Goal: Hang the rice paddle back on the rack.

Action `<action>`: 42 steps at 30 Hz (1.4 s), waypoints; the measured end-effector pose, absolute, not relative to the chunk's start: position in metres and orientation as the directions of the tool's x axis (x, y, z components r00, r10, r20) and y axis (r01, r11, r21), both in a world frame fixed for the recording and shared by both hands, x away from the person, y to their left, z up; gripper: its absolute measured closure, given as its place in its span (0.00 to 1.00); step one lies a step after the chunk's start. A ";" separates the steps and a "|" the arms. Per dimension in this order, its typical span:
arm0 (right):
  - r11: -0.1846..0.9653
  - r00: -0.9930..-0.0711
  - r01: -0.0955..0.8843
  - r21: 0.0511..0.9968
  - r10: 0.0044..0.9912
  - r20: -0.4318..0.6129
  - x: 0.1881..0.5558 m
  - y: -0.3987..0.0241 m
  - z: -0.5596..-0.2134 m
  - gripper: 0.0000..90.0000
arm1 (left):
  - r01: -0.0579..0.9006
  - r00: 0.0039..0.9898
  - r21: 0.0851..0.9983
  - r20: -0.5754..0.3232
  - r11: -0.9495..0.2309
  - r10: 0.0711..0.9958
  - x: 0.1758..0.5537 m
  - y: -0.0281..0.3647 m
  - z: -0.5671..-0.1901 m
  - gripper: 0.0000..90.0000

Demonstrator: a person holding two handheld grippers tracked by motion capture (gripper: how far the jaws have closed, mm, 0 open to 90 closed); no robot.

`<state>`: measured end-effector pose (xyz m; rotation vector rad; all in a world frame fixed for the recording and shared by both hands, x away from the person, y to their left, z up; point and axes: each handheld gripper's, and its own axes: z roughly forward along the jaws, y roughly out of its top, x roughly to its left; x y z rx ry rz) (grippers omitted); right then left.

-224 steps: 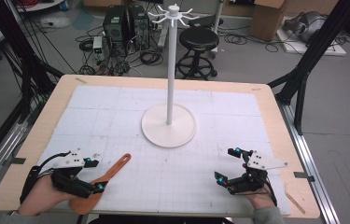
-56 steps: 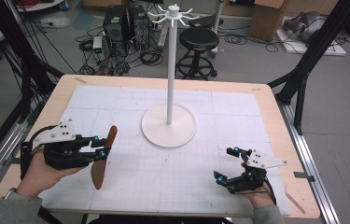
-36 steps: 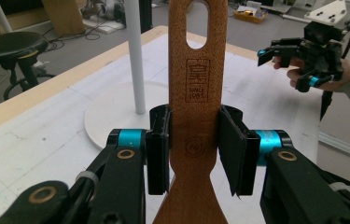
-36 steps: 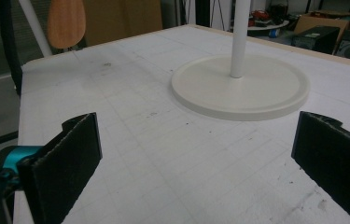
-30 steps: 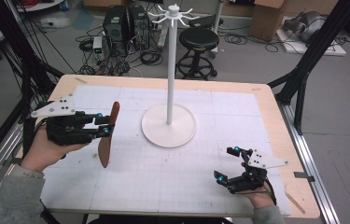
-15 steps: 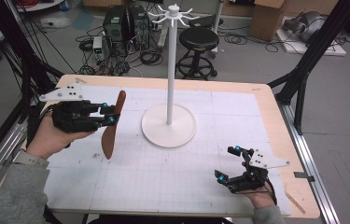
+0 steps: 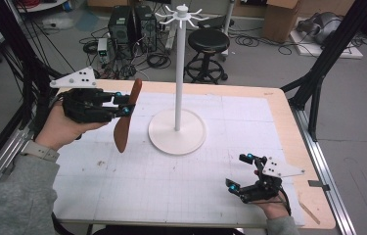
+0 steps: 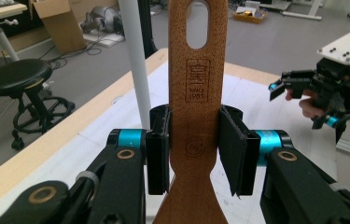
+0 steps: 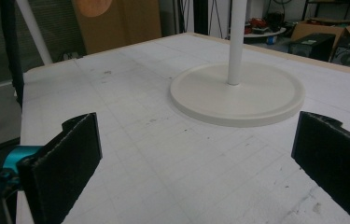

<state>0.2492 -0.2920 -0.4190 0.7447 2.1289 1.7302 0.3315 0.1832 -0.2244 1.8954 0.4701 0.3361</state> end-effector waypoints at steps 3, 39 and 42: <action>0.139 -0.819 0.206 0.969 0.567 0.092 0.248 -0.293 -0.419 0.00 | 0.160 0.880 0.936 0.010 -0.315 0.475 0.337 0.182 -0.223 0.73; 0.110 -0.821 0.198 0.974 0.562 0.103 0.248 -0.297 -0.418 0.00 | 0.107 0.875 0.970 0.014 -0.221 0.484 0.382 0.163 -0.165 0.73; 0.102 -0.819 0.200 0.975 0.563 0.109 0.247 -0.297 -0.417 0.00 | 0.092 0.878 0.971 0.026 -0.222 0.478 0.384 0.159 -0.156 0.73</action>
